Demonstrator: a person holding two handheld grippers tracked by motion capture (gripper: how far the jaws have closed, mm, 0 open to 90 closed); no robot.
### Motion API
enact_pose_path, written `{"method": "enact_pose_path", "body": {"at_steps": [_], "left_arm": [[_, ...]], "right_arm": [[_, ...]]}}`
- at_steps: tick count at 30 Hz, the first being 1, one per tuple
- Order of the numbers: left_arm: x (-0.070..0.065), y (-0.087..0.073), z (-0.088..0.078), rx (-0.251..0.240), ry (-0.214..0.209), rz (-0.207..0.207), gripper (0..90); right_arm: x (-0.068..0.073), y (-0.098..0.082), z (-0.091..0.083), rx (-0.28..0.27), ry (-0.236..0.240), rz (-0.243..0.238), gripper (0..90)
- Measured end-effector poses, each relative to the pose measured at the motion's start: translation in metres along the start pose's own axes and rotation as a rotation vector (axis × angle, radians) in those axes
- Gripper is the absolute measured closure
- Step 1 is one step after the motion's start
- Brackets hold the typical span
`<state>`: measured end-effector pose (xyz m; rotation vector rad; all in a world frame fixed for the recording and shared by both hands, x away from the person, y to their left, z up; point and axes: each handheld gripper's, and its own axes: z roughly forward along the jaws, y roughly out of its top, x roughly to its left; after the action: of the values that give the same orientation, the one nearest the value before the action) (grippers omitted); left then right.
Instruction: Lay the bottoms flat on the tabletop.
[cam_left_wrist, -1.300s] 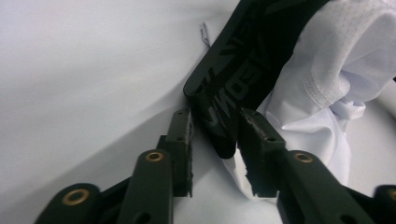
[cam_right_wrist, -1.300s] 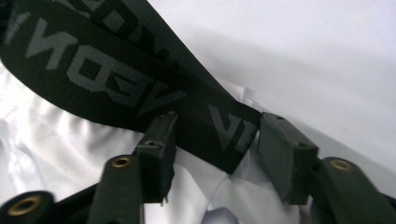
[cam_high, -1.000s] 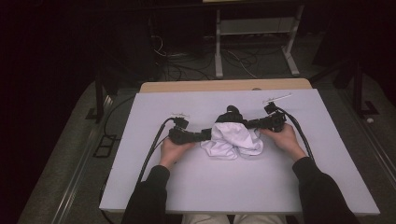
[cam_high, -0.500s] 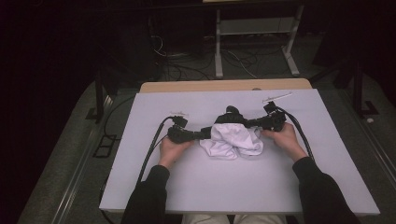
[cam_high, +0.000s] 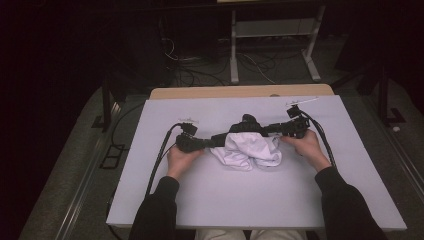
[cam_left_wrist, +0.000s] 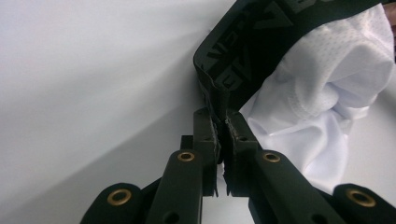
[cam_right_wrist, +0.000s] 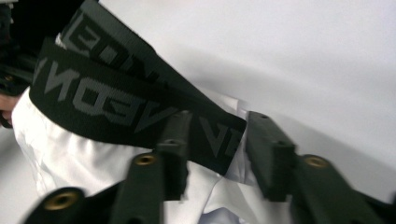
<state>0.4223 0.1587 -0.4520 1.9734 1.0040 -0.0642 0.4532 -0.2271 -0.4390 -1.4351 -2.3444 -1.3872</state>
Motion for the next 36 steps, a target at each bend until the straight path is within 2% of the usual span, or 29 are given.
{"method": "enact_pose_path", "body": {"at_steps": [3, 5, 8, 11, 17, 19, 25, 27, 33, 36], "left_arm": [[0.003, -0.001, -0.004, -0.008, 0.021, -0.006, 84.5], [0.005, -0.002, -0.008, -0.015, 0.034, -0.01, 84.4], [0.008, -0.002, -0.014, -0.021, 0.052, -0.018, 84.4], [0.012, -0.003, -0.02, -0.028, 0.069, -0.029, 84.4], [0.018, -0.008, -0.024, -0.035, 0.085, -0.052, 84.4], [0.019, -0.009, -0.025, -0.034, 0.087, -0.058, 84.4], [0.018, -0.009, -0.024, -0.033, 0.088, -0.053, 84.4], [0.018, -0.009, -0.024, -0.031, 0.089, -0.055, 84.3], [0.019, -0.009, -0.024, -0.034, 0.087, -0.057, 84.3], [0.018, -0.009, -0.025, -0.033, 0.088, -0.056, 84.3]], "right_arm": [[-0.006, 0.001, 0.002, -0.006, 0.015, 0.038, 47.1], [-0.007, 0.001, 0.003, -0.003, 0.025, 0.045, 46.1], [-0.007, 0.002, 0.011, 0.03, 0.04, 0.052, 44.1], [-0.006, 0.003, 0.018, 0.059, 0.031, 0.044, 42.0], [-0.011, 0.001, 0.02, 0.075, 0.045, 0.084, 39.0], [-0.013, 0.0, 0.021, 0.085, 0.058, 0.097, 43.0], [-0.007, 0.001, 0.019, 0.083, 0.015, 0.064, 71.8], [-0.005, 0.0, 0.018, 0.086, 0.025, 0.074, 79.6], [-0.005, -0.002, 0.019, 0.117, 0.082, 0.093, 82.1], [-0.002, -0.003, 0.021, 0.125, 0.073, 0.085, 85.0]]}}
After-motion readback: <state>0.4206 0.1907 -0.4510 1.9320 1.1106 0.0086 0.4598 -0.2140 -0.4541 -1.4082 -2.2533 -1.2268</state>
